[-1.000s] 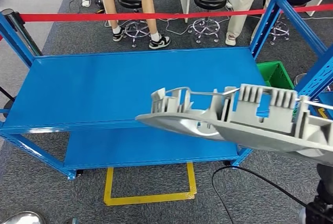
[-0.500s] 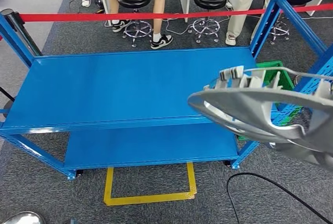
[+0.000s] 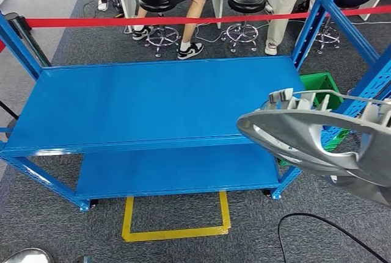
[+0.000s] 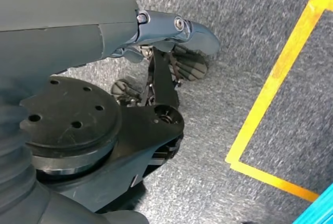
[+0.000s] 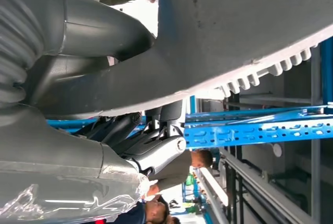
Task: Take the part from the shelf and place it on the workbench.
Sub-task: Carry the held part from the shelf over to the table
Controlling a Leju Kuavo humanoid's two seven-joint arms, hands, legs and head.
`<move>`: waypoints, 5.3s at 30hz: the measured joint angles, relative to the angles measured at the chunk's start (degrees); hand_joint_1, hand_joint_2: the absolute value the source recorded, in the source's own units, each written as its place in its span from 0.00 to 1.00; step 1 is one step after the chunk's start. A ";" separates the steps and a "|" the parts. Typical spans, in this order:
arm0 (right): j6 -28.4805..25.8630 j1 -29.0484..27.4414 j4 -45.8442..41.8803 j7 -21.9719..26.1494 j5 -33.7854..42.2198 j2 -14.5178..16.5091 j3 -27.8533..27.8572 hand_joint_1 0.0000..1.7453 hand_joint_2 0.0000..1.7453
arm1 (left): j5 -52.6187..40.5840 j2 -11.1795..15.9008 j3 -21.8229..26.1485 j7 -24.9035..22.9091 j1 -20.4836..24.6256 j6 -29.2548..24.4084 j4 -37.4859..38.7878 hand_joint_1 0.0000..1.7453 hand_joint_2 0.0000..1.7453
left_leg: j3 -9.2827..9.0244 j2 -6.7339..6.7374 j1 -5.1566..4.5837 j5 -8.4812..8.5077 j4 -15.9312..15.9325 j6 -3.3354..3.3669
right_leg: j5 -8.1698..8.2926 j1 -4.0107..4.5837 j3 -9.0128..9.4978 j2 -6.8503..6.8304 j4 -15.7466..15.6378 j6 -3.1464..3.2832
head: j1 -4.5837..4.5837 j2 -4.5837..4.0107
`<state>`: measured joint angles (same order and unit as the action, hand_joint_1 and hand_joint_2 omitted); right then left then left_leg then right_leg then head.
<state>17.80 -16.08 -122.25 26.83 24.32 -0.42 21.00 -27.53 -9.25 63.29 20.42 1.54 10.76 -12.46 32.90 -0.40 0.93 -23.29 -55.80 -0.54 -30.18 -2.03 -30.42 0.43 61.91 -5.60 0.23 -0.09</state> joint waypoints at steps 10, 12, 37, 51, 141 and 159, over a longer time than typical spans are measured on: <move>0.70 -0.26 -0.06 0.50 -1.46 0.66 0.99 1.00 1.00 | -0.32 0.10 0.22 -0.58 0.18 -0.80 0.02 0.00 1.00 | 6.30 -0.28 -0.20 -9.54 -14.16 -2.35 | 3.97 0.46 -3.47 0.48 -2.18 4.69 | 0.76 0.00; 0.75 -0.26 -0.05 0.50 -1.74 0.79 1.04 1.00 1.00 | -0.31 0.04 0.27 -0.86 0.24 -0.98 0.02 0.00 1.00 | 6.14 -0.28 -0.42 -10.30 -17.21 -1.86 | 4.93 0.93 -4.77 0.37 -2.17 4.89 | 0.79 0.00; -1.60 1.97 -0.26 5.50 -8.14 1.28 -2.78 1.00 1.00 | 0.54 0.33 2.67 -2.64 0.28 -1.27 0.02 0.00 1.00 | 3.38 0.31 -1.74 0.64 -1.50 -0.78 | 1.60 1.30 1.59 -0.19 -4.66 4.54 | 0.60 0.00; -0.97 0.96 -0.25 7.08 -7.18 1.76 -3.45 1.00 1.00 | 0.49 0.77 3.04 -3.26 0.41 -2.02 0.02 0.00 1.00 | -7.12 0.32 -1.62 -5.47 1.97 0.46 | 9.57 1.25 -6.20 -0.35 -4.62 2.88 | 0.89 0.00; 5.75 -1.15 0.60 7.34 -4.69 7.55 6.06 1.00 1.00 | -4.55 -0.57 5.98 0.09 -0.54 -0.27 -0.72 0.00 1.00 | -3.46 -4.33 -0.71 -3.98 -0.08 -0.09 | 7.12 1.37 -4.59 7.77 -4.07 3.72 | -0.23 0.00; 5.38 -1.96 0.66 7.77 -4.38 7.55 5.56 1.00 1.00 | -6.73 -1.06 6.63 -3.07 -0.38 -1.50 -0.87 0.00 1.00 | -3.60 6.08 -1.06 -4.99 -0.86 -1.16 | 4.94 1.60 -2.96 -1.55 -3.59 4.51 | -0.53 0.00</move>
<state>23.18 -18.05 -121.59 34.60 19.94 7.13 26.56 -34.26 -10.31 69.91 17.35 1.16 9.27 -13.33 29.30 5.68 -0.13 -28.28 -56.66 -1.70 -25.24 -0.43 -33.38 -1.12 58.32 -1.09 -0.31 -0.09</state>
